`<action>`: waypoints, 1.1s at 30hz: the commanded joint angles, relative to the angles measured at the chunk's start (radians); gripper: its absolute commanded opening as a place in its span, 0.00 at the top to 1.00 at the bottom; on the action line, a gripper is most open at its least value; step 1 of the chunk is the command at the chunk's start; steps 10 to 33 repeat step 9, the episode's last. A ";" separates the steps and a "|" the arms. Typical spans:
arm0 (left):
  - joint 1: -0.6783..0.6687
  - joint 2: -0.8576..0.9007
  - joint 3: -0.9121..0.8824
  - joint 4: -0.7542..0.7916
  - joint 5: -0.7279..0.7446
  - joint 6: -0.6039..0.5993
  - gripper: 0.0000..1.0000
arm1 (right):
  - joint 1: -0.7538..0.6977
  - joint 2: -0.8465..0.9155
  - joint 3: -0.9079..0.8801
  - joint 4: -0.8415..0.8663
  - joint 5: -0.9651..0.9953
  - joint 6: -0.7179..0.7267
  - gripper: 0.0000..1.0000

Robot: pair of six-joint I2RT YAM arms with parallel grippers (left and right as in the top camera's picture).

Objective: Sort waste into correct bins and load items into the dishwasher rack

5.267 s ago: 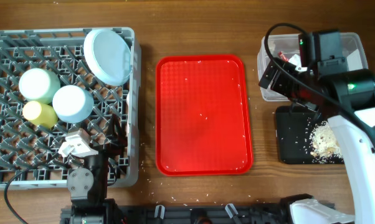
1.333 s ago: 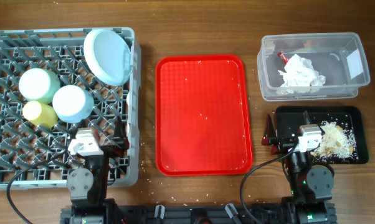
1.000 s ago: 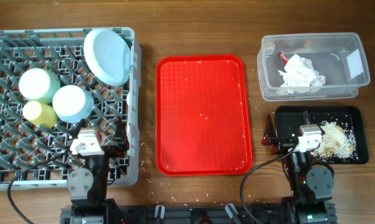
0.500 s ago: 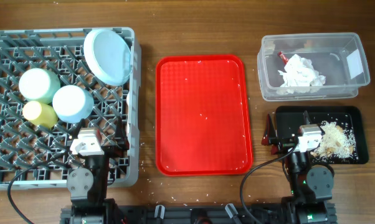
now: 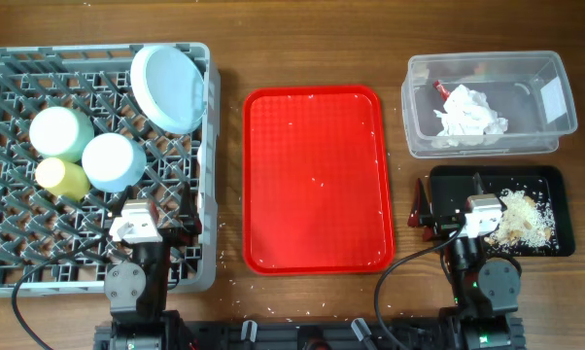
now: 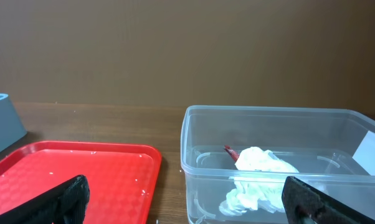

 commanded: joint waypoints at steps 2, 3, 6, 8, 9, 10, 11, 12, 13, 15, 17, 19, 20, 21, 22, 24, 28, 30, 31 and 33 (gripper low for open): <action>0.007 -0.010 -0.003 -0.005 0.015 0.019 0.00 | -0.004 -0.012 -0.004 0.004 0.010 -0.017 0.00; 0.007 -0.010 -0.003 -0.005 0.015 0.020 0.00 | -0.004 -0.012 -0.004 0.004 0.009 -0.017 0.00; 0.007 -0.010 -0.003 -0.005 0.015 0.020 0.00 | -0.004 -0.012 -0.004 0.004 0.010 -0.018 0.00; 0.007 -0.010 -0.003 -0.005 0.016 0.019 0.00 | -0.004 -0.012 -0.003 0.004 0.009 -0.017 0.00; 0.007 -0.010 -0.003 -0.005 0.015 0.020 0.00 | -0.004 -0.012 -0.003 0.004 0.009 -0.017 0.00; 0.007 -0.010 -0.003 -0.005 0.015 0.020 0.00 | -0.004 -0.012 -0.003 0.004 0.009 -0.017 0.00; 0.007 -0.010 -0.003 -0.005 0.015 0.020 0.00 | -0.004 -0.012 -0.003 0.004 0.009 -0.017 0.00; 0.007 -0.010 -0.003 -0.005 0.015 0.020 0.00 | -0.004 -0.012 -0.003 0.004 0.009 -0.017 0.00; 0.007 -0.010 -0.003 -0.005 0.015 0.020 0.00 | -0.004 -0.012 -0.003 0.004 0.009 -0.017 0.00; 0.007 -0.010 -0.003 -0.005 0.015 0.020 0.00 | -0.004 -0.012 -0.003 0.004 0.009 -0.017 0.00; 0.007 -0.010 -0.003 -0.005 0.015 0.020 0.00 | -0.004 -0.012 -0.003 0.004 0.009 -0.017 0.00; 0.007 -0.010 -0.003 -0.005 0.015 0.020 0.00 | -0.004 -0.012 -0.003 0.004 0.009 -0.017 0.00; 0.007 -0.010 -0.003 -0.005 0.015 0.020 0.00 | -0.004 -0.012 -0.003 0.004 0.009 -0.017 0.00; 0.007 -0.010 -0.003 -0.005 0.015 0.020 0.00 | -0.004 -0.012 -0.003 0.004 0.009 -0.017 0.00; 0.007 -0.010 -0.003 -0.005 0.015 0.020 0.00 | -0.004 -0.012 -0.003 0.004 0.009 -0.017 0.00; 0.007 -0.010 -0.003 -0.005 0.015 0.020 0.00 | -0.004 -0.012 -0.003 0.004 0.009 -0.017 0.00; 0.007 -0.010 -0.003 -0.005 0.015 0.020 0.00 | -0.004 -0.012 -0.003 0.004 0.009 -0.017 0.00; 0.007 -0.010 -0.003 -0.005 0.015 0.020 0.00 | -0.004 -0.012 -0.003 0.004 0.009 -0.017 0.00; 0.007 -0.010 -0.003 -0.005 0.015 0.020 0.00 | -0.004 -0.012 -0.003 0.004 0.009 -0.017 0.00; 0.007 -0.010 -0.003 -0.005 0.015 0.020 0.00 | -0.004 -0.012 -0.003 0.004 0.009 -0.017 0.00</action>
